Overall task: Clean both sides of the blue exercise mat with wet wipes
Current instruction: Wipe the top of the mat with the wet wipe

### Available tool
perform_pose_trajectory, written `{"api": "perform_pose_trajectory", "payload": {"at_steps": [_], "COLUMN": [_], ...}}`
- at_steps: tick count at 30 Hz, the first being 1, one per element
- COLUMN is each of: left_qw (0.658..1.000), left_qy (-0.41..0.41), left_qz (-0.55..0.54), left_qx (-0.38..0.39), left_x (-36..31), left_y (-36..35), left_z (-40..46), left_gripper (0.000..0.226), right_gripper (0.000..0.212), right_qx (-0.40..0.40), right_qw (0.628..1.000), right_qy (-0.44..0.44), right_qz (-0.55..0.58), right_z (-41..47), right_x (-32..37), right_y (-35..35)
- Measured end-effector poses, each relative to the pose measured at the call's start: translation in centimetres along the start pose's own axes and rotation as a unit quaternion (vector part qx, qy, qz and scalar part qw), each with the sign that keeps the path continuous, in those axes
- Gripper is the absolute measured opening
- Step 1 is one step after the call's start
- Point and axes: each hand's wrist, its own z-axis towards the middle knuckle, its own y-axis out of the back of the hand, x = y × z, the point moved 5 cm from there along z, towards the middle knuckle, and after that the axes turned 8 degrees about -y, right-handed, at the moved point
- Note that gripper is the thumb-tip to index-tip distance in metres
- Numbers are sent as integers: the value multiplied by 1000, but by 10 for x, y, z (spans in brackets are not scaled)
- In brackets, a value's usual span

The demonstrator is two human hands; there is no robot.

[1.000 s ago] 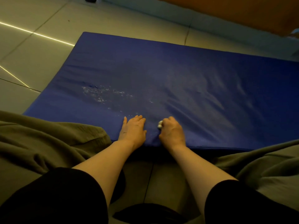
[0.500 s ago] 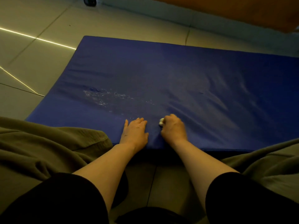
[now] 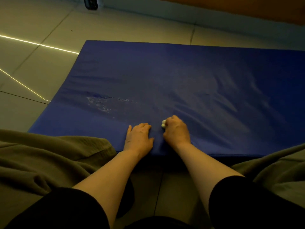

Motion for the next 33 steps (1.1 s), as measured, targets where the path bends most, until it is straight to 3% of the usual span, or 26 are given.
{"api": "perform_pose_trajectory", "payload": {"at_steps": [4,6,8,10,13,15,22,24,29,33], "left_qw": [1000,1000,999,999,999,999,996,993,982,971], "left_qy": [-8,-5,0,4,6,9,5,7,-5,-22], "left_qz": [-5,-10,-7,1,23,30,50,50,94,121], "left_qx": [-2,-18,-35,-49,-43,-23,68,107,162,206], "left_x": [0,0,0,1,2,5,16,16,14,12], "left_y": [1,1,2,2,3,5,18,19,24,19], "left_z": [-1,0,2,4,10,16,40,47,67,78], "left_gripper": [50,47,43,40,52,69,106,113,127,135], "right_gripper": [18,18,19,18,15,17,19,19,19,19], "right_qx": [-82,-90,-88,-56,9,18,-85,-81,11,-20], "right_qw": [988,983,987,997,999,999,983,987,998,999], "right_qy": [-133,-158,-136,-59,26,17,-166,-135,47,-26], "right_qz": [-13,-14,8,17,24,26,-5,8,26,40], "right_z": [13,15,13,9,7,14,42,40,31,53], "right_x": [-54,-54,-37,-6,21,10,-61,-39,28,-19], "right_y": [30,31,23,5,-12,-5,35,22,-17,4]}}
